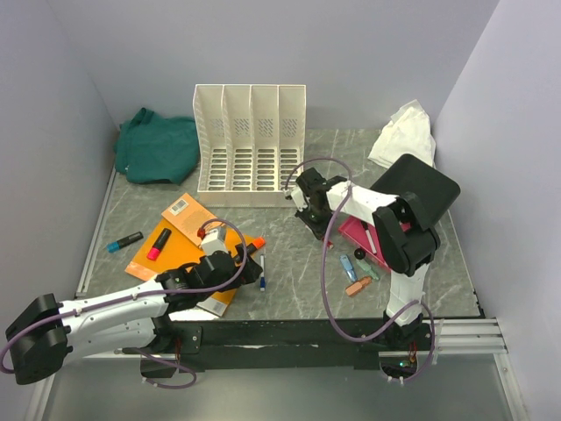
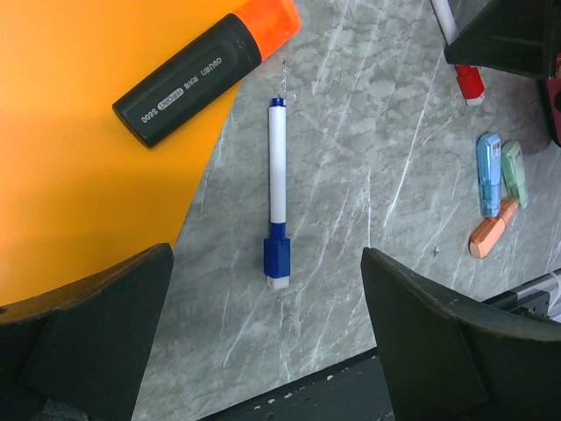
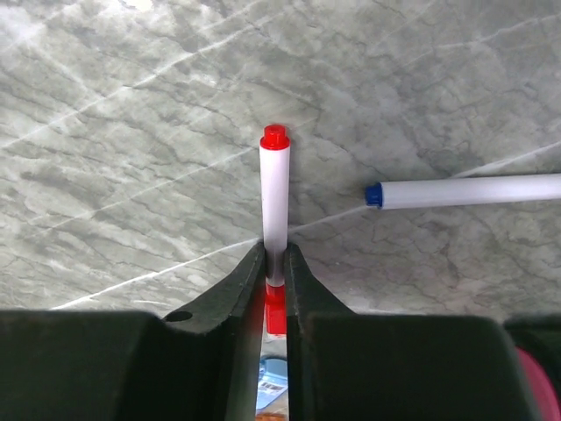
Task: Organize the desk
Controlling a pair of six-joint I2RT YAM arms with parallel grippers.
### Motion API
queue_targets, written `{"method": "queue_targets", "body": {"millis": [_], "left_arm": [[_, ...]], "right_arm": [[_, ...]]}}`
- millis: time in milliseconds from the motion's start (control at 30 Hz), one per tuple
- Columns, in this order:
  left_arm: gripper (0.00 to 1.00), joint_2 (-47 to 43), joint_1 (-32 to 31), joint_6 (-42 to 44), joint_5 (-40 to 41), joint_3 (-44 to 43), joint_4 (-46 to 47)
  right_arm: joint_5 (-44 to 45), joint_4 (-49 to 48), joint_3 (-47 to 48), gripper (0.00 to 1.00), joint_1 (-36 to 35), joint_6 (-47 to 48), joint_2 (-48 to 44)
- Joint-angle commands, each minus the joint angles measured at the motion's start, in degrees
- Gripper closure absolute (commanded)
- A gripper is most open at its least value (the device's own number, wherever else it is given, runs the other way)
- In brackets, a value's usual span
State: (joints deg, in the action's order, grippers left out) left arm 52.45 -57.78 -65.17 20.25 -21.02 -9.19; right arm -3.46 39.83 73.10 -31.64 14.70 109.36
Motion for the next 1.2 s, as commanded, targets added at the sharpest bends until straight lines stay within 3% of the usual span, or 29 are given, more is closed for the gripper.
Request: {"method": "queue_targets", "body": {"millis": [0,67,400,500,633,767,900,1100,1167], "left_arm": [[0.05,-0.59,-0.14,0.22,-0.56,-2.01,1.54],[0.05,-1.20,-0.23,-0.22,-0.91,-1.31,1.72],[0.05,-2.52,-0.49,-0.58,-2.67,-0.34,2.33],[0.05,-1.91,-0.49,-0.49,-2.94,-0.43,2.86],[0.05,0.45,-0.58,0.56,-3.02,-1.48,3.04],[0.05,3.62,-0.49,1.88,-2.94,-4.64,2.51],[0.04,7.05,-0.58,3.11,-2.41,-7.37,1.64],[0.04,12.76,-0.49,5.75,-1.18,-11.85,-0.04],[0.04,14.61,-0.49,6.10,-1.18,-12.55,0.05]], "right_arm": [[-3.56,0.77,-0.94,0.94,-2.11,1.11,-0.10],[-6.80,1.56,-0.94,1.00,-2.64,3.13,-1.60],[-26.22,13.41,1.60,1.00,-2.90,16.14,-19.68],[-27.47,16.14,2.92,1.00,-2.90,18.26,-25.13],[-27.47,17.12,3.36,1.00,0.08,18.44,-31.39],[-29.40,16.16,2.49,1.00,10.68,16.08,-37.72],[-24.41,10.73,-2.42,1.00,19.13,12.20,-46.75],[-8.78,3.94,-13.33,1.00,25.13,5.96,-56.71],[-7.61,2.97,-16.40,1.00,26.71,4.21,-58.29]]}}
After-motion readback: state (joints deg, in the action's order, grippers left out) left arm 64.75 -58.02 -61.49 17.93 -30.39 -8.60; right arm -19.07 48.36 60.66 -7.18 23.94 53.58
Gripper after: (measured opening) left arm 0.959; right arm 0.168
